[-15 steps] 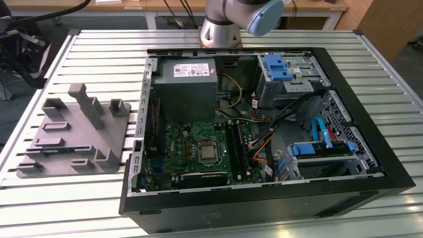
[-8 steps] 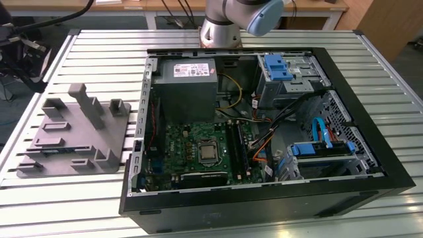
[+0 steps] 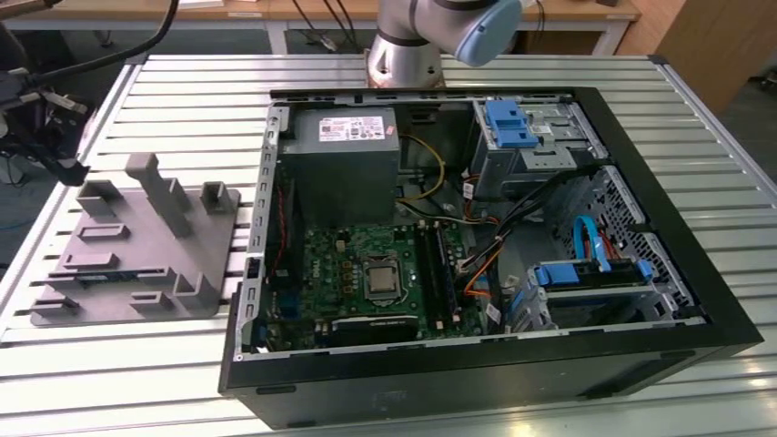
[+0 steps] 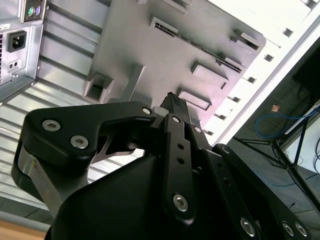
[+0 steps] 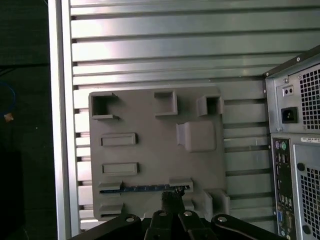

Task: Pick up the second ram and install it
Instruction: 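Reach for the second ram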

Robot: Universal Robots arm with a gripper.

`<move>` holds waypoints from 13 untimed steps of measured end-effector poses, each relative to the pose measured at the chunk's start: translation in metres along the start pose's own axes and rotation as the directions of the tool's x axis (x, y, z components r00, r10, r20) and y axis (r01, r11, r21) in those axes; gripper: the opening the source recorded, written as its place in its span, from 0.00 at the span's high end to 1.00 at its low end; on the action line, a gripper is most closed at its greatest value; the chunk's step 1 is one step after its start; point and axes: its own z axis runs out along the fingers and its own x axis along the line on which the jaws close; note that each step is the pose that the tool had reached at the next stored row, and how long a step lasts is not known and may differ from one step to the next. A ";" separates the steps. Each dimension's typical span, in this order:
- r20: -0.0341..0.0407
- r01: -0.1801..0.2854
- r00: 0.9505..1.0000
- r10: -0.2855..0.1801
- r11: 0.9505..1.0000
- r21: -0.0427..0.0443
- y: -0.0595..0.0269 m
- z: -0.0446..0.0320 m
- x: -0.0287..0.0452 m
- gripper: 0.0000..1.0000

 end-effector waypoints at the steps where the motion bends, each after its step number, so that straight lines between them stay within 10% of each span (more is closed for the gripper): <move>1: 0.000 0.000 1.000 0.000 1.000 0.000 -0.0020 0.0012 -0.0001 0.90; 13: 0.000 0.000 1.000 0.000 1.000 0.000 -0.0139 0.0154 -0.0006 0.90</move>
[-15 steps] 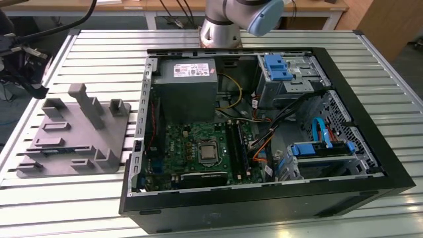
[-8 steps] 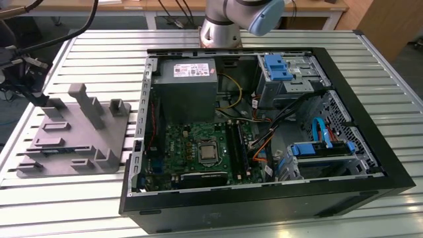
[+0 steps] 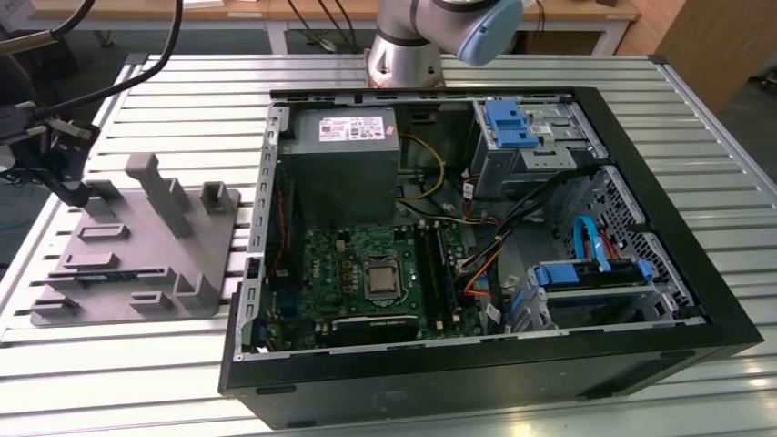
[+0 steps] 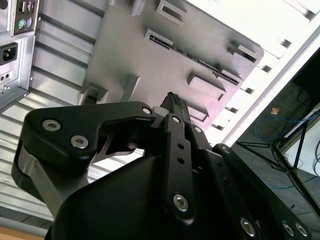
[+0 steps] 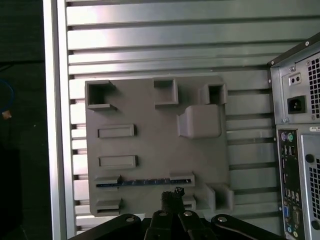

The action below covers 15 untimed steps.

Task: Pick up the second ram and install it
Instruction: 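Reach for the second ram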

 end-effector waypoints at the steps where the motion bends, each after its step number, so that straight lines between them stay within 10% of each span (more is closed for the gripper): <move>1: 0.000 0.000 1.000 0.000 1.000 0.000 -0.0007 0.0010 0.0000 0.90; 15: 0.000 0.000 1.000 0.000 1.000 0.000 -0.0111 0.0180 -0.0003 0.90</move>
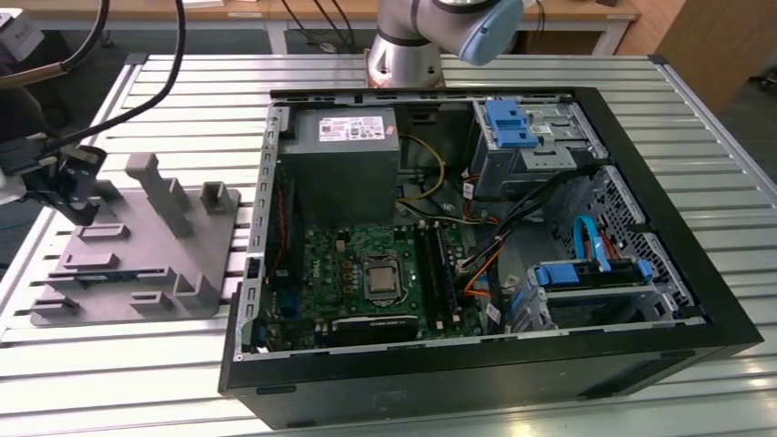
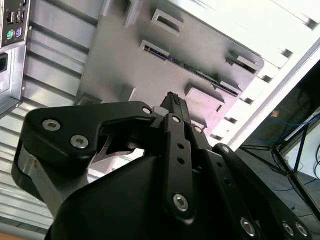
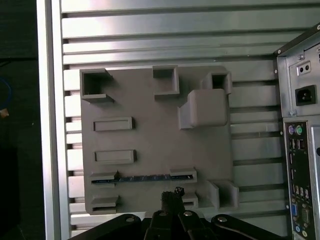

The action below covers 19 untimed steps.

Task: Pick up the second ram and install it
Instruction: 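Reach for the second ram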

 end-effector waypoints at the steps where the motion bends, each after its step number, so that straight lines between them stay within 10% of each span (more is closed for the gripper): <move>1: 0.000 0.000 1.000 0.000 1.000 0.000 -0.0007 0.0014 0.0000 0.90; 15: -0.004 0.000 1.000 0.000 1.000 0.001 -0.0078 0.0182 -0.0022 0.90; 19: -0.072 -0.003 0.997 0.003 1.000 0.006 -0.0078 0.0197 -0.0091 0.90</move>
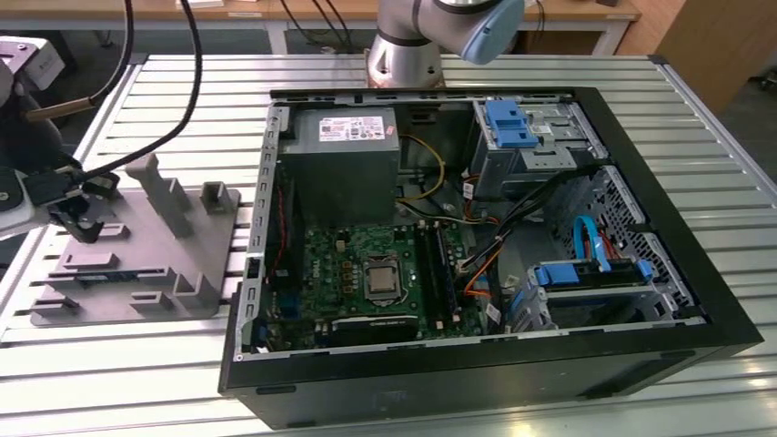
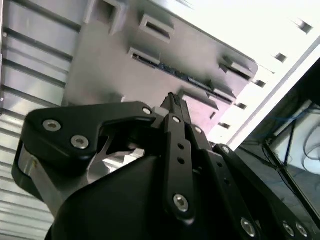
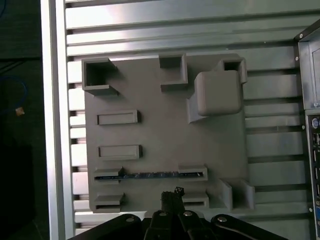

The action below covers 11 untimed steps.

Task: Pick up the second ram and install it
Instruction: 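Reach for the second ram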

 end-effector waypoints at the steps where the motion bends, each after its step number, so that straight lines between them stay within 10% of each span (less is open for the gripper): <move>1: -0.010 0.001 1.000 -0.001 1.000 0.001 -0.0002 0.0010 -0.0004 0.90; 11: -0.019 0.087 0.996 -0.087 0.996 0.005 -0.0001 0.0174 -0.0011 0.90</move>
